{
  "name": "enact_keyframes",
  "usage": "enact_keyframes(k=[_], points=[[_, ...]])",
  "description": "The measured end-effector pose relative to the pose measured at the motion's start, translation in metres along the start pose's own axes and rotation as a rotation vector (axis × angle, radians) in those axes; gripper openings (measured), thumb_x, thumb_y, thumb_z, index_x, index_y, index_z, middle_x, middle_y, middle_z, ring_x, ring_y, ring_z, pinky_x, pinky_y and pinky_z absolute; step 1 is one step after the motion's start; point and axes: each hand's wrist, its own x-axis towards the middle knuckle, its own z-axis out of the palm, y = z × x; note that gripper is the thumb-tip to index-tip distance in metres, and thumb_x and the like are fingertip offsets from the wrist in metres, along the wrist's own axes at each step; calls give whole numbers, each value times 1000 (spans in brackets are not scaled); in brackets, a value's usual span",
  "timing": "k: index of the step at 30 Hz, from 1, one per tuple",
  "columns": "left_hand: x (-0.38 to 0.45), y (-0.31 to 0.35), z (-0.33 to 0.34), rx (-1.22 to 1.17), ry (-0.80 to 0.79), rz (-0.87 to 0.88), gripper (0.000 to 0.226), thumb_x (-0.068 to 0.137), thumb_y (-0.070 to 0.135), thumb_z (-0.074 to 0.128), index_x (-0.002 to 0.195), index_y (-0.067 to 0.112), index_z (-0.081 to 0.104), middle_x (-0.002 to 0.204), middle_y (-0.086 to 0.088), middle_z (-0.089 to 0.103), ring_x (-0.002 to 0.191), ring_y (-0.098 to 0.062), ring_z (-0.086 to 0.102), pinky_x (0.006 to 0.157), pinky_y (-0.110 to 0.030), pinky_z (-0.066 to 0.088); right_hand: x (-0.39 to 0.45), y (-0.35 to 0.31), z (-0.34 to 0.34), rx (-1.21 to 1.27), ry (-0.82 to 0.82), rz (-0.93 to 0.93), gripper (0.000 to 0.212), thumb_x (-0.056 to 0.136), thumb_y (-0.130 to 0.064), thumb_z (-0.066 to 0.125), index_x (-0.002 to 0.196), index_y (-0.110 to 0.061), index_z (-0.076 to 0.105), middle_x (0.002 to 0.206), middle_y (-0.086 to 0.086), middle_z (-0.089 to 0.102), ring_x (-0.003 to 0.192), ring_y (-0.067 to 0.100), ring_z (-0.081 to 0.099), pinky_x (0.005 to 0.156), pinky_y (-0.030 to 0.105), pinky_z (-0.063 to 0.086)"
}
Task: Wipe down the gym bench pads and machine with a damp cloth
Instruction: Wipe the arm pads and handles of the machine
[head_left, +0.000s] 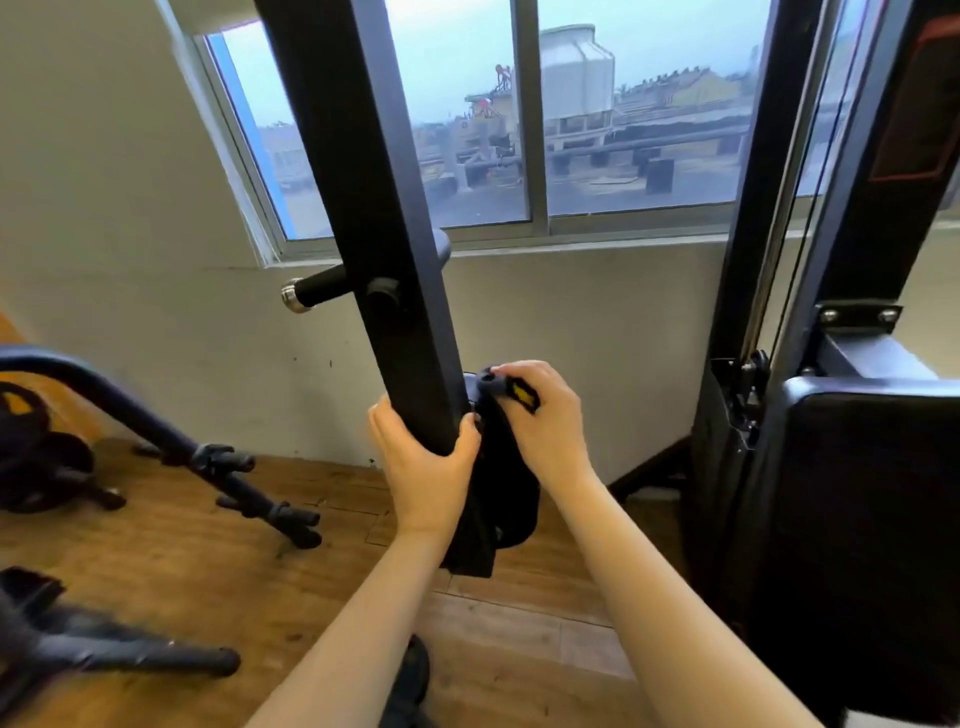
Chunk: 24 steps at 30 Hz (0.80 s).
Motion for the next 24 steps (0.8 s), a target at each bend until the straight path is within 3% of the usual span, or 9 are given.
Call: enact_keyframes(k=[2, 4, 8, 12, 16, 18, 21, 24], points=[[-5, -1, 6, -4, 23, 0, 55, 76, 19, 75, 103, 48, 35, 107, -2, 45, 94, -8, 53, 70, -15, 49, -14, 18, 3, -25, 83, -23, 23, 84, 4, 61, 97, -14, 65, 101, -3, 59, 97, 2, 55, 87, 6, 41], [-10, -2, 11, 5, 49, -10, 58, 76, 16, 76, 103, 48, 35, 106, 0, 46, 93, -5, 54, 70, -12, 48, -33, 40, -4, 28, 175, 93, 18, 87, 1, 59, 93, -15, 62, 94, -1, 61, 87, -2, 56, 78, 8, 42], [-14, -8, 14, 51, 95, -17, 57, 76, 15, 76, 112, 32, 35, 106, 0, 47, 94, -4, 53, 70, -7, 46, -56, 68, -15, -9, 103, 298, 18, 87, 0, 58, 85, -17, 61, 82, -1, 61, 74, 5, 54, 66, 14, 39], [-15, -11, 20, 63, 87, -14, 56, 77, 20, 75, 116, 29, 34, 106, 2, 46, 95, -5, 52, 72, -9, 45, -20, 37, -21, 49, 226, 189, 20, 84, -1, 61, 91, -20, 65, 92, -5, 64, 89, 9, 58, 76, 3, 39], [-18, -10, 31, 41, 73, -31, 55, 75, 36, 71, 116, 34, 33, 108, 4, 47, 99, -10, 54, 78, -25, 52, 11, 12, -4, -196, -45, -93, 24, 84, -17, 66, 107, -21, 67, 111, -7, 61, 109, 10, 49, 94, 16, 35], [-19, -10, 34, 54, 74, -9, 55, 73, 43, 67, 115, 36, 32, 105, 9, 46, 98, -10, 53, 77, -25, 52, 11, 24, -10, -190, -4, -125, 15, 85, -12, 65, 98, -17, 69, 102, -7, 61, 102, 14, 52, 89, 14, 37], [-19, -13, 31, 61, 76, 28, 55, 73, 45, 64, 115, 37, 30, 105, 16, 44, 98, -3, 51, 76, -17, 46, -25, 60, -27, -42, 101, -9, 22, 83, 3, 62, 84, -19, 64, 88, -8, 58, 87, 1, 55, 78, 7, 40], [-16, -19, 25, 93, 84, 59, 54, 73, 46, 63, 115, 32, 32, 103, 6, 46, 96, -6, 51, 75, -16, 46, -69, 101, -32, -49, 85, 277, 22, 85, 3, 62, 85, -20, 63, 87, -5, 61, 87, 10, 60, 76, 11, 46]])
